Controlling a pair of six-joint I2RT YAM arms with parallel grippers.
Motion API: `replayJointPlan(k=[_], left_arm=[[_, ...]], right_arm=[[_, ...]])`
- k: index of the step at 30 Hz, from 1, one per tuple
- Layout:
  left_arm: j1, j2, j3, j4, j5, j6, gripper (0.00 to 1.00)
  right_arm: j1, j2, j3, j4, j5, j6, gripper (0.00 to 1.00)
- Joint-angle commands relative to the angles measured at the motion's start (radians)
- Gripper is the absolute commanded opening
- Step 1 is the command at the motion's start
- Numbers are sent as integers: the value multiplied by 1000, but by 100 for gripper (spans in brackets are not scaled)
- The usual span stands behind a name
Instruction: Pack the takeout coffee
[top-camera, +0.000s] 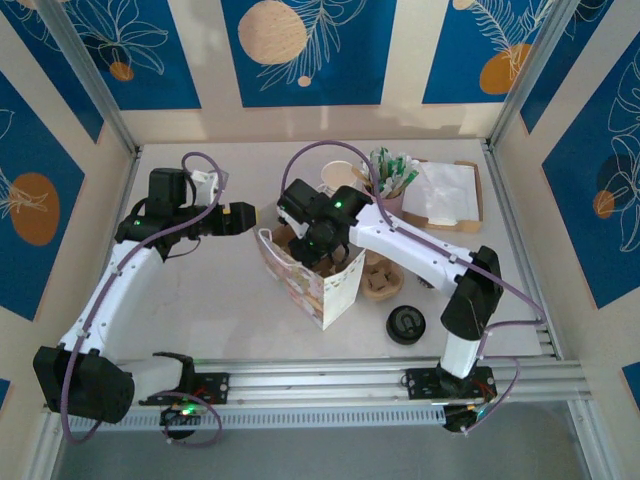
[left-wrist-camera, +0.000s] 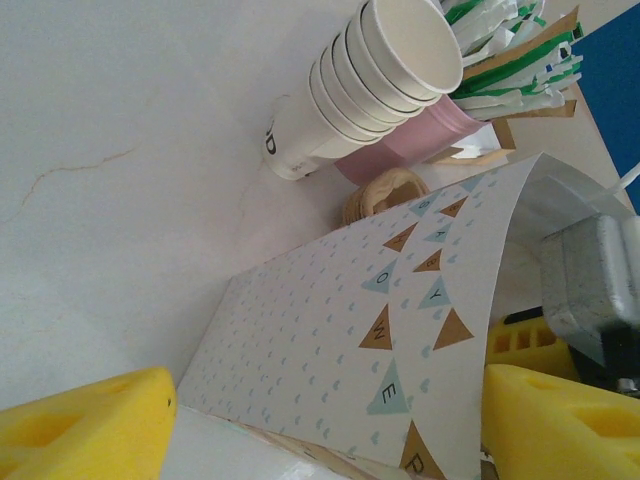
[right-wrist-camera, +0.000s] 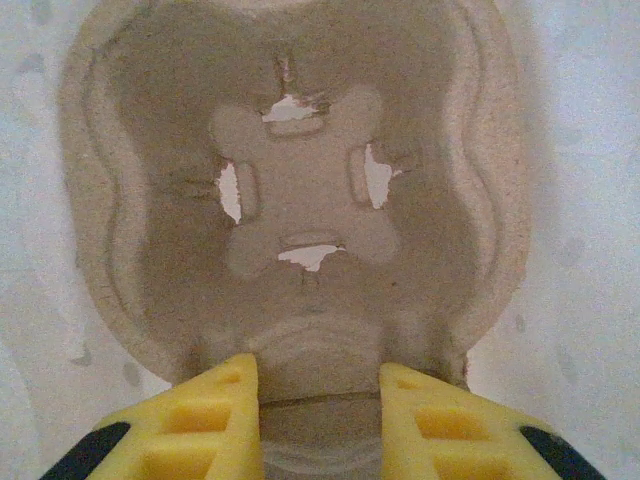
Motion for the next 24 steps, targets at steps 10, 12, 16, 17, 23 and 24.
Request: replayJointPlan(k=[10,12,16,17,23,24], left_arm=[[-18,-3,-11,-4,-5,0,79],[-19,-4,-10,-4,-5,0,79],[-19,-5,-10,-4,-5,-3,79],[-18,-3,-11,-3,-6,-2,79],[-19,-3,-9,-4,-7,-2,79],[-19,-2,-9,-3,-6,-2,79]], right_arm=[[13,69,-24,6,-23,-30,28],[12,76,-27,9,-27,-33,28],[13,88,-35,15,-36,-40,28],[12,90,-36,16,-39,-40,28],[12,108,-37,14,-43,-47,28],[12,111,-38,15,-46,-47,28]])
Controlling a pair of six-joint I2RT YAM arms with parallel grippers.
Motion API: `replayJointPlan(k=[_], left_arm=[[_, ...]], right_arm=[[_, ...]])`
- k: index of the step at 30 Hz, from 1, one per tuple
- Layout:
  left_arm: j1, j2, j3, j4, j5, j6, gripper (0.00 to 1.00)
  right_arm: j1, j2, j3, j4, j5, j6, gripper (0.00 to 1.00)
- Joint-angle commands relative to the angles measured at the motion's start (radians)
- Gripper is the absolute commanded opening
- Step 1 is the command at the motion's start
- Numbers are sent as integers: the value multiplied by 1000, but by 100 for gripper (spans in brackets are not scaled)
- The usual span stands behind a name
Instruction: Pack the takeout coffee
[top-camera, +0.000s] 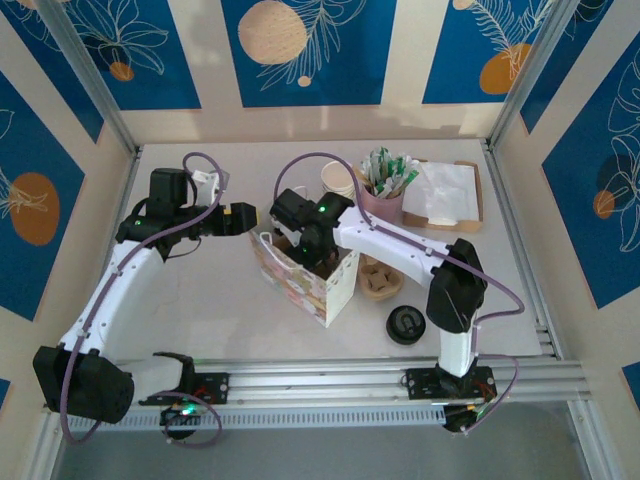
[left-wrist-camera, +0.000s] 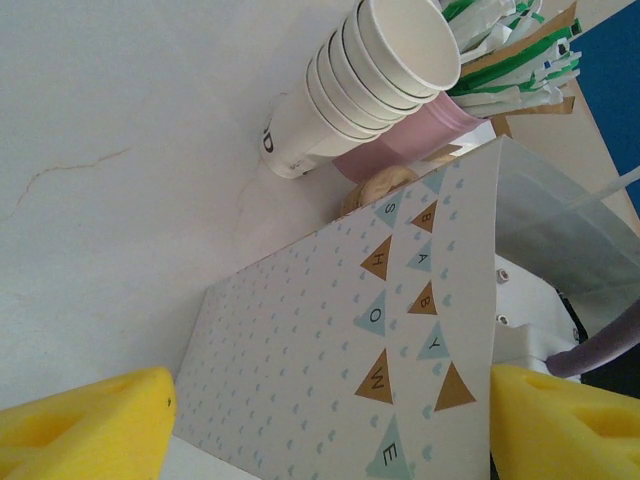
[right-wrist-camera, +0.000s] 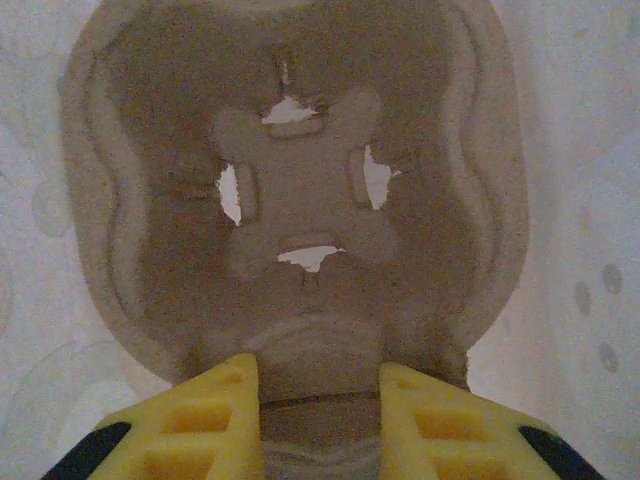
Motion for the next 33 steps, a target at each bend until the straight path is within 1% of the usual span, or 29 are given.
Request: replayJointPlan(k=[1,12,21,27,33], left_arm=[[-12,-2,-9,-4,-4,-1,79],[-11,1,-9,-5,-2,0,79],[-12,2,-9,-5,-2,-2,79],[-12,4,-10,-5,-3,-1,79],[-13,5,-10,-7,-6,0,79]], right_arm=[[8,21,-16,-4,-35,-17,28],[8,62,-13,-3,-37,-11,28],[9,78,-50,32,-55,5,29],[7,77,-70,42,-48,7,32],[6,81,-79,39,-8,22,37]])
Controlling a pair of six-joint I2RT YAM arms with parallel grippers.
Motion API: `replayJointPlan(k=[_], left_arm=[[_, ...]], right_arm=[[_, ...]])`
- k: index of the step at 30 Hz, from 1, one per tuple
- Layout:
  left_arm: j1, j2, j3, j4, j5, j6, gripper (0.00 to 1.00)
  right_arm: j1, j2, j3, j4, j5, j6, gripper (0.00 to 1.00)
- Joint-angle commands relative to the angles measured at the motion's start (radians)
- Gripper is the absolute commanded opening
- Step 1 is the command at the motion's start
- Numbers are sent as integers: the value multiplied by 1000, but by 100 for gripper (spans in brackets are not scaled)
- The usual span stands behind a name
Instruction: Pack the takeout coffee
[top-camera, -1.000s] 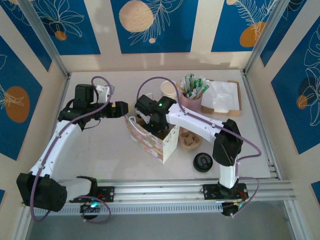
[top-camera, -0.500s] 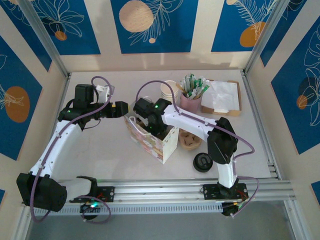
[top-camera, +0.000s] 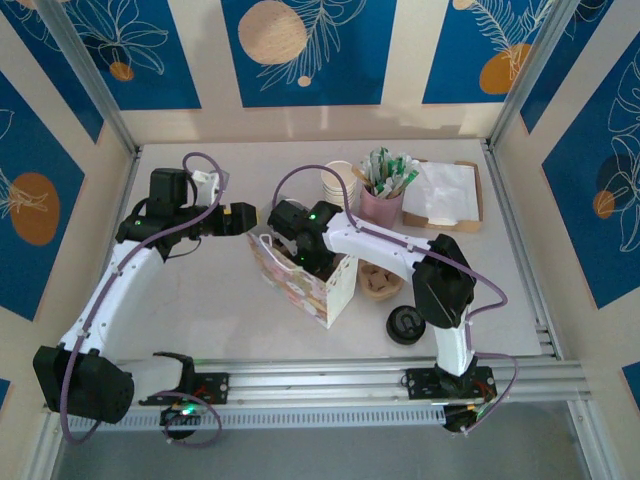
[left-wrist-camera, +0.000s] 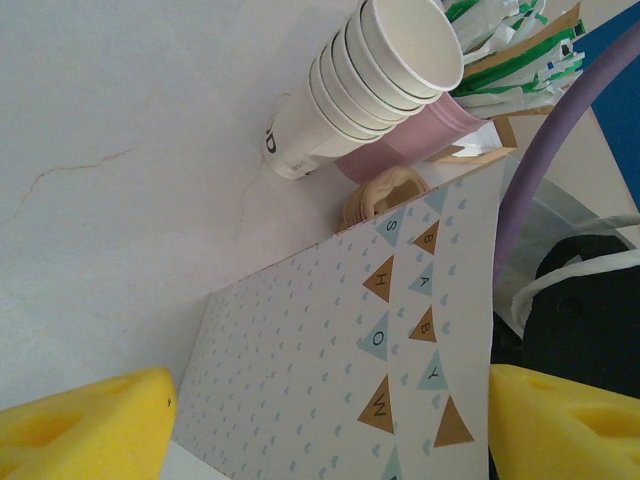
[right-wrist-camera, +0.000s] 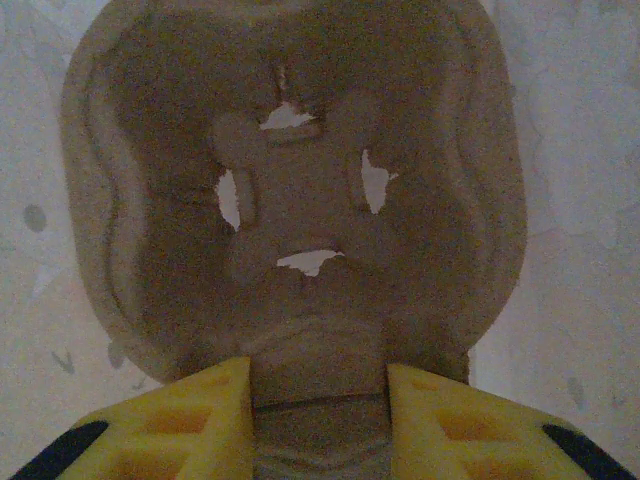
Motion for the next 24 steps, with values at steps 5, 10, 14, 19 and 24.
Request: replayJointPlan(k=[5,10,14,19,24], left_arm=[[-14,7,-10,-6,-3,0,79],[-15,7,-9,-8,-5,1,79],[-16,6,-10,-9,-6,2,79],[-17,6,-9,-11,-7,3,79],[-18,5,-9,-14,-13,4,79]], right_arm=[[8,21,-18,4,15,25,37],[7,20,-17,15,23,35,39],[12,17,-8,13,35,38,42],[14,-3,-7,17,46,43,47],[20,-21,1,14,57,47,57]])
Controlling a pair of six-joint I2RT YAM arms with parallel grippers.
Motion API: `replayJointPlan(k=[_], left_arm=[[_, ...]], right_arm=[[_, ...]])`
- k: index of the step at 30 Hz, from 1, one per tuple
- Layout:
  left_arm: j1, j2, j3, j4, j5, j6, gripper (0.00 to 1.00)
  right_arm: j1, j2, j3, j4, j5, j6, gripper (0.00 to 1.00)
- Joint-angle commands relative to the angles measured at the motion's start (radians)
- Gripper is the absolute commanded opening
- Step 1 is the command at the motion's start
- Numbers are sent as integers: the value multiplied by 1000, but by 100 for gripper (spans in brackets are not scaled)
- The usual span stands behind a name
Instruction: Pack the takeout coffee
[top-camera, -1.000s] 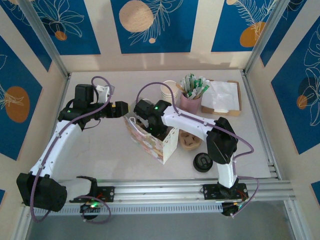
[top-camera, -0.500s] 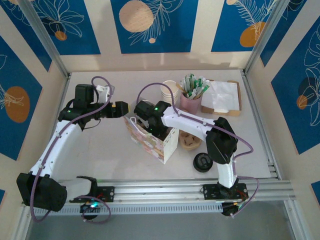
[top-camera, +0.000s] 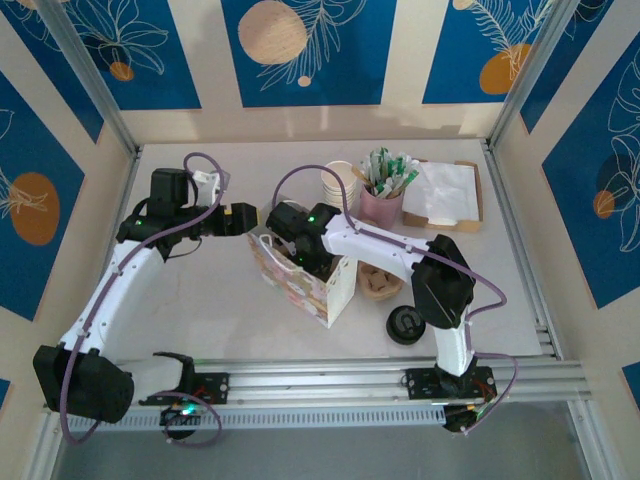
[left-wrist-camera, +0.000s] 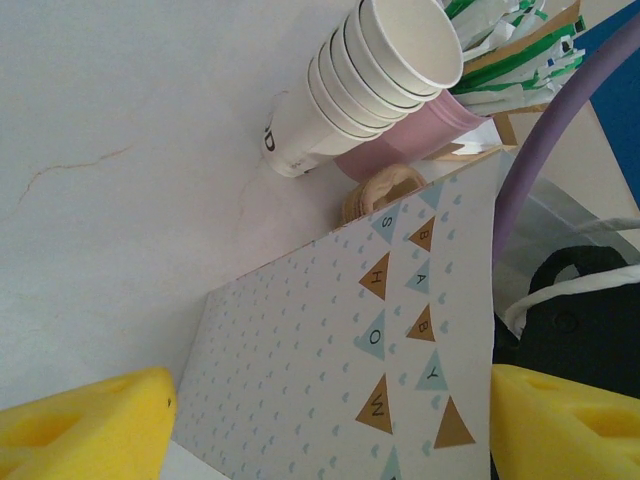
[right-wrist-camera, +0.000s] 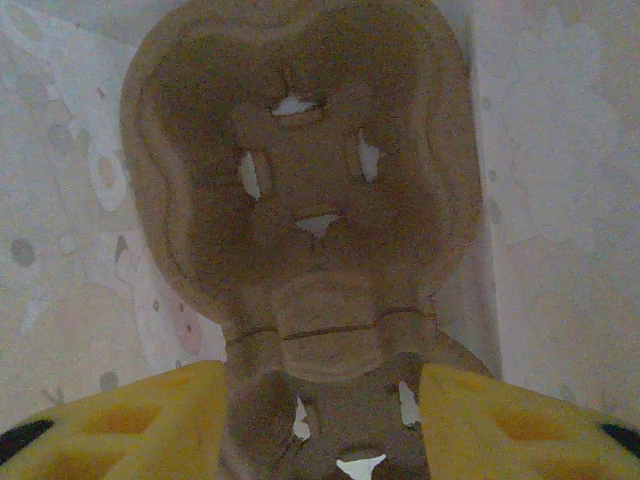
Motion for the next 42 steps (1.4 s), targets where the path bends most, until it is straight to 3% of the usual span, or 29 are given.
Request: replayJointPlan(k=[1,42], left_arm=[[-14,3,-7,-13,-8,4,79],[-21,22,-6,-13,-5,-5,79]], right_arm=[[9,-22,11,-13,15,8,58],[62,-342,130,49,67,102,53]])
